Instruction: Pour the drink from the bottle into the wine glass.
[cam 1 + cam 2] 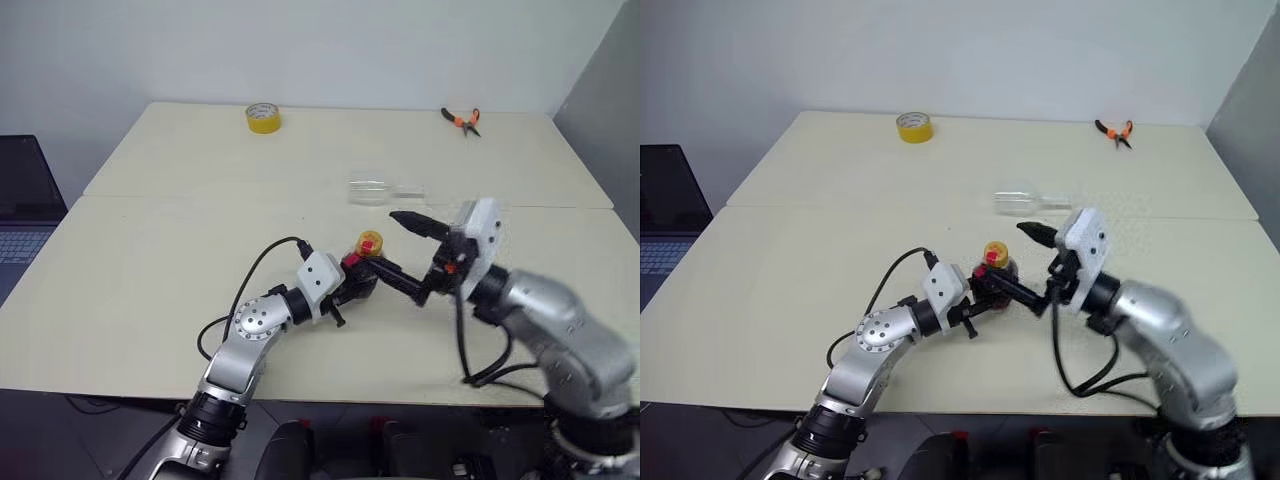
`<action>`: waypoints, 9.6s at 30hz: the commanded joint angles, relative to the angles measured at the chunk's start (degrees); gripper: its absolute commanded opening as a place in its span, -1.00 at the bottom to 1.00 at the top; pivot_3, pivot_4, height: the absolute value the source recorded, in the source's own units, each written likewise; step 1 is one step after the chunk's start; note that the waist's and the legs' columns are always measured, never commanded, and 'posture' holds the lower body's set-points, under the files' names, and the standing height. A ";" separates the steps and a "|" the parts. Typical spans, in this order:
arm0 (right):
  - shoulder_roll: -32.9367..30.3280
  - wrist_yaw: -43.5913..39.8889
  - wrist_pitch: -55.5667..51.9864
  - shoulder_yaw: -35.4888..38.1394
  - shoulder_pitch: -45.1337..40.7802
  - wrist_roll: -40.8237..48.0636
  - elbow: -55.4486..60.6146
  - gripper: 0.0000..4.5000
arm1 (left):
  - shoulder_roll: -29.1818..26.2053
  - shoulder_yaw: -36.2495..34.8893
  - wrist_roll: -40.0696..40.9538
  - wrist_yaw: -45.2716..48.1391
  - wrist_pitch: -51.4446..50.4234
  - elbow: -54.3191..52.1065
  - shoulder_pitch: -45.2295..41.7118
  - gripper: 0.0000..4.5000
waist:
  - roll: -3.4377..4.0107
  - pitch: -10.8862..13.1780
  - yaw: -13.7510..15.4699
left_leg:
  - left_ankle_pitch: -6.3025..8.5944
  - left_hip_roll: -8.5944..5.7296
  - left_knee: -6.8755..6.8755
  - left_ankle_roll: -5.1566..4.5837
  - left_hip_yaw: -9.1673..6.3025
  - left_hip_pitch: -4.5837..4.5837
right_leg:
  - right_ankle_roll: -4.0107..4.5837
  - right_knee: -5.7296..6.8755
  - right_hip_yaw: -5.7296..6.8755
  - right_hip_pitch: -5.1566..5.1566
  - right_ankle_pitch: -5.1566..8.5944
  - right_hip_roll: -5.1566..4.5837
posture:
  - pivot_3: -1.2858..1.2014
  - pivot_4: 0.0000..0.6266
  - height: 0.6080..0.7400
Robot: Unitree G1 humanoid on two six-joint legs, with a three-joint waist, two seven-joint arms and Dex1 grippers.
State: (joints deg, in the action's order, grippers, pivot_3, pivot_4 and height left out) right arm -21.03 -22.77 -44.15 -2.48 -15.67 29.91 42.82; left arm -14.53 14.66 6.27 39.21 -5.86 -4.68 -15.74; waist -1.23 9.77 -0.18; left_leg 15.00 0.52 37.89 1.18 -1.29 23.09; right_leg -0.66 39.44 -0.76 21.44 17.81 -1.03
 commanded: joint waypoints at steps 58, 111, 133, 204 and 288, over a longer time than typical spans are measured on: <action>-13.49 -8.12 1.96 9.27 -1.08 10.73 1.56 1.00 | 1.32 1.15 0.28 1.62 2.22 1.54 -2.89 -0.67 | -0.04 0.11 0.02 | 0.01 0.04 0.00 -0.03 -0.10 0.06 | -0.02 -0.15 0.13 -0.06 -0.02 0.02 | 0.03 -0.52 1.00; -11.09 2.64 1.81 0.92 -1.89 -1.63 0.02 1.00 | 1.93 1.35 0.14 2.75 2.94 3.70 -4.20 -0.70 | -0.04 0.11 0.02 | 0.01 -0.01 0.00 -0.03 -0.05 0.04 | -0.04 -0.23 0.07 -0.08 -0.03 0.04 | 0.03 -0.52 1.00; -20.17 -6.01 -5.99 19.15 9.56 17.61 6.23 1.00 | 1.47 1.21 0.24 3.03 2.87 3.58 -4.23 -0.70 | -0.04 0.11 -0.05 | 0.02 -0.01 0.00 -0.04 -0.04 0.02 | -0.06 -0.27 0.05 -0.12 -0.04 0.05 | 0.03 -0.52 1.00; -14.08 6.64 0.56 18.78 14.97 13.94 4.68 -0.51 | 1.25 -0.59 0.73 1.28 3.12 3.20 -3.20 -0.71 | -0.04 0.10 0.18 | 0.01 -0.03 0.02 -0.04 -0.07 0.17 | -0.10 -0.36 0.10 -0.06 -0.07 0.03 | 0.03 -0.52 1.00; -4.55 -11.74 9.90 -12.12 -7.79 -11.20 -11.21 1.00 | 5.31 -26.61 3.87 -29.65 12.44 23.87 -8.01 0.85 | -0.21 0.15 0.10 | 0.00 -0.03 0.11 -0.01 -0.08 0.14 | -0.13 -0.28 0.13 -0.03 -0.14 -0.03 | 0.03 -0.52 1.00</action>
State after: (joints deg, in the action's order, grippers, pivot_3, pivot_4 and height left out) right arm -25.77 -34.83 -34.52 -14.92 -23.30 19.00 29.03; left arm -9.18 -11.96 9.24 9.50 6.46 22.26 -23.76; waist -1.45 9.92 -0.08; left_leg 15.00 0.50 38.00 1.17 -1.37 23.23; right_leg -0.79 39.18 -0.63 21.41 17.67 -1.05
